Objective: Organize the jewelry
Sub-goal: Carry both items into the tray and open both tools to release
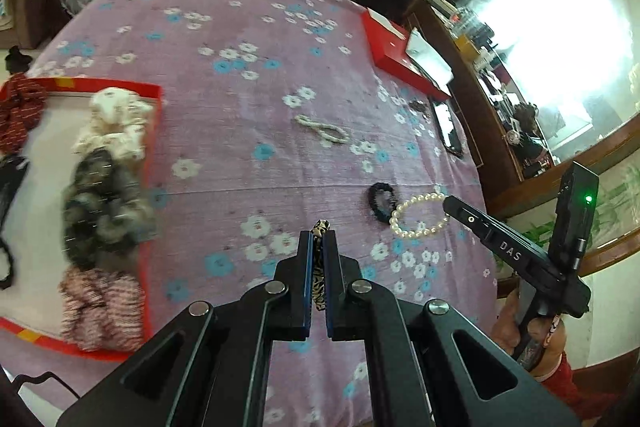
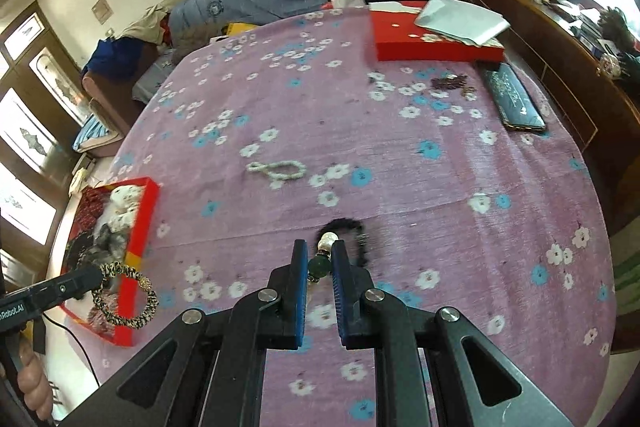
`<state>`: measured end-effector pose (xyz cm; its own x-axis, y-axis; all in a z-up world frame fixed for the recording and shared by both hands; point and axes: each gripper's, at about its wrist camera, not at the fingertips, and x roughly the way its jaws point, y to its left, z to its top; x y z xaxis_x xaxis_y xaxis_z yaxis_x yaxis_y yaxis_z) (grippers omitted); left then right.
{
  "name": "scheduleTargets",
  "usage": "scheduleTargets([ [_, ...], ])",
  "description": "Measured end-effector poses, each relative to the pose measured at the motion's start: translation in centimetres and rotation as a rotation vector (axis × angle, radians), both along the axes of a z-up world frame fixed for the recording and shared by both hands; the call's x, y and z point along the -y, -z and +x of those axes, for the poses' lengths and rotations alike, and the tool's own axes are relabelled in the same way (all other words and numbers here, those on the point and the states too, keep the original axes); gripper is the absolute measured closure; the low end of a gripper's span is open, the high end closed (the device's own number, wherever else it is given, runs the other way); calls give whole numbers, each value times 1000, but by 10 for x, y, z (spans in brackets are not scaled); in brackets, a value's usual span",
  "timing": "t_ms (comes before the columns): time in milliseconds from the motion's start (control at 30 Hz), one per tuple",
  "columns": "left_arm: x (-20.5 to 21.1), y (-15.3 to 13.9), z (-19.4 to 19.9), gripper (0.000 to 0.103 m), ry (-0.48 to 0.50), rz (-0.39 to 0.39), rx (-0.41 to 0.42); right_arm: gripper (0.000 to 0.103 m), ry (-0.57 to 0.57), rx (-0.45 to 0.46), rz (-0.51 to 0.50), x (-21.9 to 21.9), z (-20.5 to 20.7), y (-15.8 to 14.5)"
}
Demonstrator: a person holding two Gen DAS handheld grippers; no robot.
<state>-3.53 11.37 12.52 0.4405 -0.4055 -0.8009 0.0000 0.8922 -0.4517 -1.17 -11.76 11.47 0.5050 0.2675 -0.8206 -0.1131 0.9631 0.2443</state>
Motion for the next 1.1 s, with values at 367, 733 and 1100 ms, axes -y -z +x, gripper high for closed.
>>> scheduleTargets([
  [367,-109,-7,-44,99,-203,32,5,90,-135,40,8,-86,-17,-22],
  [733,-201,34,-84,99,-353,42,-87,90,-314,79,9,-188,-31,-40],
  [1100,-238,65,-96,99,-402,38,-141,90,-531,37,53,-302,-33,-33],
])
